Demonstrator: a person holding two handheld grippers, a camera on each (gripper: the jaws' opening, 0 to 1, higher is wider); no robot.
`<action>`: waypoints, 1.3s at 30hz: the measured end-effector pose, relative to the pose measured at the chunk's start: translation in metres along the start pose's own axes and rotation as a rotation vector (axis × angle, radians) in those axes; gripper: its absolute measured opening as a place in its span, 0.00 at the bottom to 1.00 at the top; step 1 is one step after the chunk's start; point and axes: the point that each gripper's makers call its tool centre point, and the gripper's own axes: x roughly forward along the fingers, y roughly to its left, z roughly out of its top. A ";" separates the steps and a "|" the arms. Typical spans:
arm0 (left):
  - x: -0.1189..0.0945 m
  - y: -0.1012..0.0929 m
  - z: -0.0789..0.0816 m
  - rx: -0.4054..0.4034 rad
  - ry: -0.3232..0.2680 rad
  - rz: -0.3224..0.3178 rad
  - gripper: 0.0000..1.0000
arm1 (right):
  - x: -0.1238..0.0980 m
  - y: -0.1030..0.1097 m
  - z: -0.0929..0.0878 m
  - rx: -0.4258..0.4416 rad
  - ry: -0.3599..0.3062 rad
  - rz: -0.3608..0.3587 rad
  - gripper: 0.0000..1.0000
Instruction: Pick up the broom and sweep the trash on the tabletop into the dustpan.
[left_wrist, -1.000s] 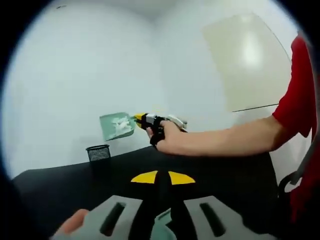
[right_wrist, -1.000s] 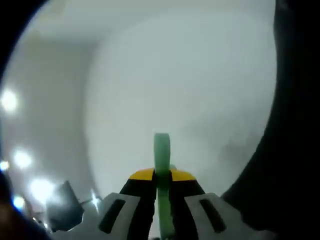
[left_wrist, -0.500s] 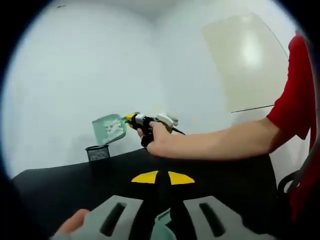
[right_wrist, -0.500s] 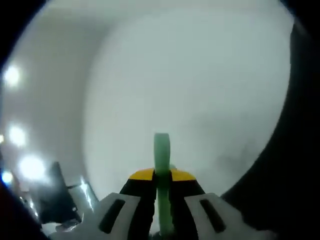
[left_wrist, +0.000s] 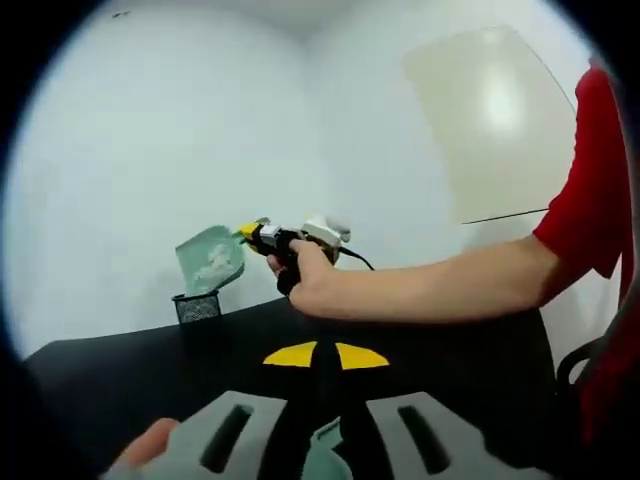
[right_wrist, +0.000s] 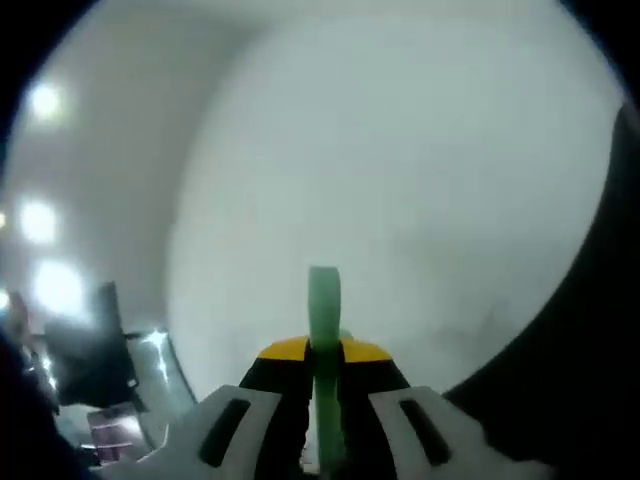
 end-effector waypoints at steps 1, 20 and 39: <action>0.000 0.000 0.000 0.001 0.000 0.000 0.04 | -0.001 0.001 0.000 -0.003 0.001 0.000 0.11; 0.000 -0.001 -0.001 0.010 0.011 -0.008 0.04 | 0.016 0.021 -0.008 -0.248 0.055 -0.040 0.11; -0.001 -0.003 -0.001 0.023 0.017 -0.014 0.04 | 0.021 0.053 -0.022 -0.438 0.098 0.016 0.11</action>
